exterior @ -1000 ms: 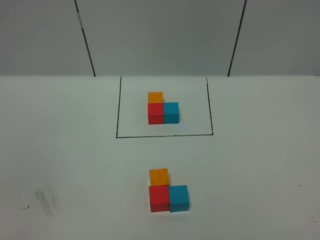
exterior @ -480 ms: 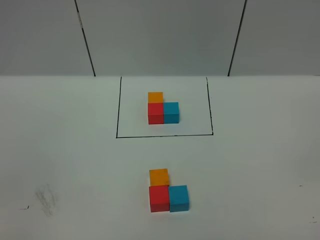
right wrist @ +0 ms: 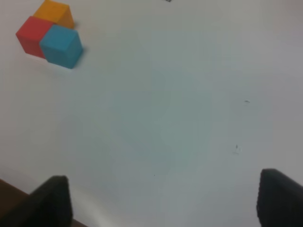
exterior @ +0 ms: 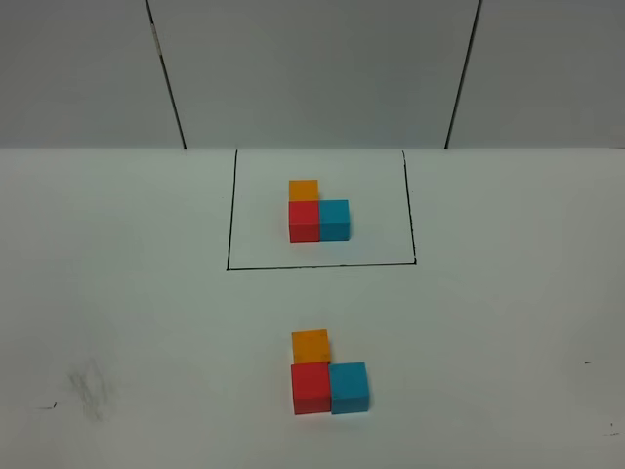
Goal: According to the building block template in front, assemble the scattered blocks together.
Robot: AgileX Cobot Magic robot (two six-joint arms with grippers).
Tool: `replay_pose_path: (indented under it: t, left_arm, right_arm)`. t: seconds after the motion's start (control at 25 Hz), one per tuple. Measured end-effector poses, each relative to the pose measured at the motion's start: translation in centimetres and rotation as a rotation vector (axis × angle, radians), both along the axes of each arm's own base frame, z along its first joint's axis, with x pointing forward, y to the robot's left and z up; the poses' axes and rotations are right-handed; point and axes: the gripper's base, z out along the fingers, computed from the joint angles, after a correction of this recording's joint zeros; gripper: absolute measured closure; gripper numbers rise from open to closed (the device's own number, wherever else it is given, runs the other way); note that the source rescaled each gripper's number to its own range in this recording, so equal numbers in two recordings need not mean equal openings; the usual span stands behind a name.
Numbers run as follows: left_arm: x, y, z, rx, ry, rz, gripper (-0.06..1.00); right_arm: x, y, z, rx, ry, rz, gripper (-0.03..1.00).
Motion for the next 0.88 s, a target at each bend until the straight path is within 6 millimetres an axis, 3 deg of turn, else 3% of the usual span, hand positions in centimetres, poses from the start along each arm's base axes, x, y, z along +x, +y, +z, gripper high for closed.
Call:
replay_pose_path:
  t: [0.44,0.88]
  left_arm:
    - [0.00,0.00,0.00,0.000,0.000,0.000,0.46]
    - [0.00,0.00,0.00,0.000,0.000,0.000,0.46]
  right_arm:
    - [0.03,0.01,0.07,0.001,-0.010,-0.004,0.34]
    - [-0.86,-0.28,0.06,0.021,-0.071,-0.183,0.34]
